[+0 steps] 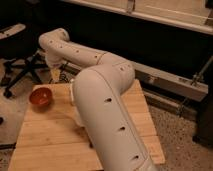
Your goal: Push the ceramic bowl across the table
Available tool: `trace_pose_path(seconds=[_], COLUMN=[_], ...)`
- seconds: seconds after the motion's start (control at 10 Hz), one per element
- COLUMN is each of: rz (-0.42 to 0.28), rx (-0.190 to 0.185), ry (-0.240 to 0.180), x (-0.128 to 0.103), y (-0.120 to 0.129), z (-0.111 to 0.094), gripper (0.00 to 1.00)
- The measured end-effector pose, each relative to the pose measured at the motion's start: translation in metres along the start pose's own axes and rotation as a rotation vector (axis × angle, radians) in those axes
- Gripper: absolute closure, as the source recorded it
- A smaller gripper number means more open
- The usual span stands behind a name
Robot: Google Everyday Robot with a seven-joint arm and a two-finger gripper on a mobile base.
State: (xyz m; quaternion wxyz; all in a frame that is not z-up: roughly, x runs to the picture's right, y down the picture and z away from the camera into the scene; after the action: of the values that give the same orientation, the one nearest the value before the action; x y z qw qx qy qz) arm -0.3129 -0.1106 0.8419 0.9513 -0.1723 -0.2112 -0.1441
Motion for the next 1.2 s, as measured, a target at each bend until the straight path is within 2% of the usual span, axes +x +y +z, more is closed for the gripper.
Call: trace_pose_path(seconds=[0.1,0.4,0.8,0.9,1.2], rz=[-0.008,-0.038,-0.032,-0.03,-0.038], rx=[0.002,0.012,0.021,0.019,0.008], ry=[0.012,0.053,0.088,0.088,0.077], x=[-0.003,-0.022,-0.037,-0.04,-0.055], y=[0.0,-0.006,-0.017,-0.019,-0.025], z=[0.006,0.022,0.05,0.058,0.083], gripper=[0.24,0.54,0.94,0.99,1.0])
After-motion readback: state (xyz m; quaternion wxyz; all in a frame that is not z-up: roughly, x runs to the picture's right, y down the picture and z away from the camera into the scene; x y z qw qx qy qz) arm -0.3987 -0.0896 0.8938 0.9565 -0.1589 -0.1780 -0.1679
